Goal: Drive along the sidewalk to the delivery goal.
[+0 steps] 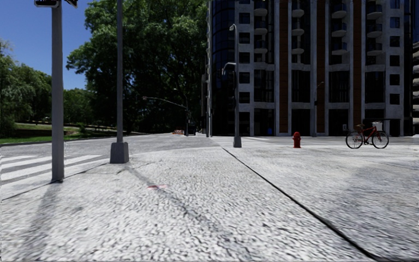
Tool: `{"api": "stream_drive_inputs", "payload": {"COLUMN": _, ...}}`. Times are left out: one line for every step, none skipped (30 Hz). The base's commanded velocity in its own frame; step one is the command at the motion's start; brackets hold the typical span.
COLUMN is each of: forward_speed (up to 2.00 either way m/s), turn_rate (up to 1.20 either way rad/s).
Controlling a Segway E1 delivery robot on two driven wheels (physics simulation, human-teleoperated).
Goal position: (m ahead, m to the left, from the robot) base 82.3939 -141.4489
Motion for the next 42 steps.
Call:
{"api": "stream_drive_inputs", "payload": {"forward_speed": 2.0, "turn_rate": -1.2}}
{"api": "stream_drive_inputs", "payload": {"forward_speed": 2.0, "turn_rate": -1.19}}
{"api": "stream_drive_inputs", "payload": {"forward_speed": 2.0, "turn_rate": -1.14}}
{"api": "stream_drive_inputs", "payload": {"forward_speed": 2.0, "turn_rate": -1.12}}
{"api": "stream_drive_inputs", "payload": {"forward_speed": 2.0, "turn_rate": -1.08}}
{"api": "stream_drive_inputs", "payload": {"forward_speed": 2.0, "turn_rate": -1.08}}
{"api": "stream_drive_inputs", "payload": {"forward_speed": 2.0, "turn_rate": -1.04}}
{"api": "stream_drive_inputs", "payload": {"forward_speed": 2.0, "turn_rate": -0.96}}
{"api": "stream_drive_inputs", "payload": {"forward_speed": 2.0, "turn_rate": -0.51}}
{"api": "stream_drive_inputs", "payload": {"forward_speed": 2.0, "turn_rate": -0.02}}
{"api": "stream_drive_inputs", "payload": {"forward_speed": 2.0, "turn_rate": 0.0}}
{"api": "stream_drive_inputs", "payload": {"forward_speed": 2.0, "turn_rate": 0.0}}
{"api": "stream_drive_inputs", "payload": {"forward_speed": 2.0, "turn_rate": 0.0}}
{"api": "stream_drive_inputs", "payload": {"forward_speed": 2.0, "turn_rate": 0.0}}
{"api": "stream_drive_inputs", "payload": {"forward_speed": 2.0, "turn_rate": 0.0}}
{"api": "stream_drive_inputs", "payload": {"forward_speed": 2.0, "turn_rate": 0.0}}
{"api": "stream_drive_inputs", "payload": {"forward_speed": 2.0, "turn_rate": 0.0}}
{"api": "stream_drive_inputs", "payload": {"forward_speed": 2.0, "turn_rate": 0.0}}
{"api": "stream_drive_inputs", "payload": {"forward_speed": 2.0, "turn_rate": 0.0}}
{"api": "stream_drive_inputs", "payload": {"forward_speed": 2.0, "turn_rate": 0.0}}
{"api": "stream_drive_inputs", "payload": {"forward_speed": 2.0, "turn_rate": 0.0}}
{"api": "stream_drive_inputs", "payload": {"forward_speed": 2.0, "turn_rate": 0.0}}
{"api": "stream_drive_inputs", "payload": {"forward_speed": 2.0, "turn_rate": 0.0}}
{"api": "stream_drive_inputs", "payload": {"forward_speed": 2.0, "turn_rate": 0.0}}
{"api": "stream_drive_inputs", "payload": {"forward_speed": 2.0, "turn_rate": 0.0}}
{"api": "stream_drive_inputs", "payload": {"forward_speed": 2.0, "turn_rate": 0.0}}
{"api": "stream_drive_inputs", "payload": {"forward_speed": 2.0, "turn_rate": 0.0}}
{"api": "stream_drive_inputs", "payload": {"forward_speed": 2.0, "turn_rate": 0.0}}
{"api": "stream_drive_inputs", "payload": {"forward_speed": 2.0, "turn_rate": 0.0}}
{"api": "stream_drive_inputs", "payload": {"forward_speed": 2.0, "turn_rate": 0.0}}
{"api": "stream_drive_inputs", "payload": {"forward_speed": 2.0, "turn_rate": 0.0}}
{"api": "stream_drive_inputs", "payload": {"forward_speed": 2.0, "turn_rate": 0.0}}
{"api": "stream_drive_inputs", "payload": {"forward_speed": 2.0, "turn_rate": 0.0}}
{"api": "stream_drive_inputs", "payload": {"forward_speed": 2.0, "turn_rate": 0.0}}
{"api": "stream_drive_inputs", "payload": {"forward_speed": 2.0, "turn_rate": 0.0}}
{"api": "stream_drive_inputs", "payload": {"forward_speed": 2.0, "turn_rate": 0.0}}
{"api": "stream_drive_inputs", "payload": {"forward_speed": 2.0, "turn_rate": 0.0}}
{"api": "stream_drive_inputs", "payload": {"forward_speed": 2.0, "turn_rate": 0.0}}
{"api": "stream_drive_inputs", "payload": {"forward_speed": 2.0, "turn_rate": 0.0}}
{"api": "stream_drive_inputs", "payload": {"forward_speed": 2.0, "turn_rate": 0.0}}
{"api": "stream_drive_inputs", "payload": {"forward_speed": 2.0, "turn_rate": 0.0}}
{"api": "stream_drive_inputs", "payload": {"forward_speed": 2.0, "turn_rate": 0.0}}
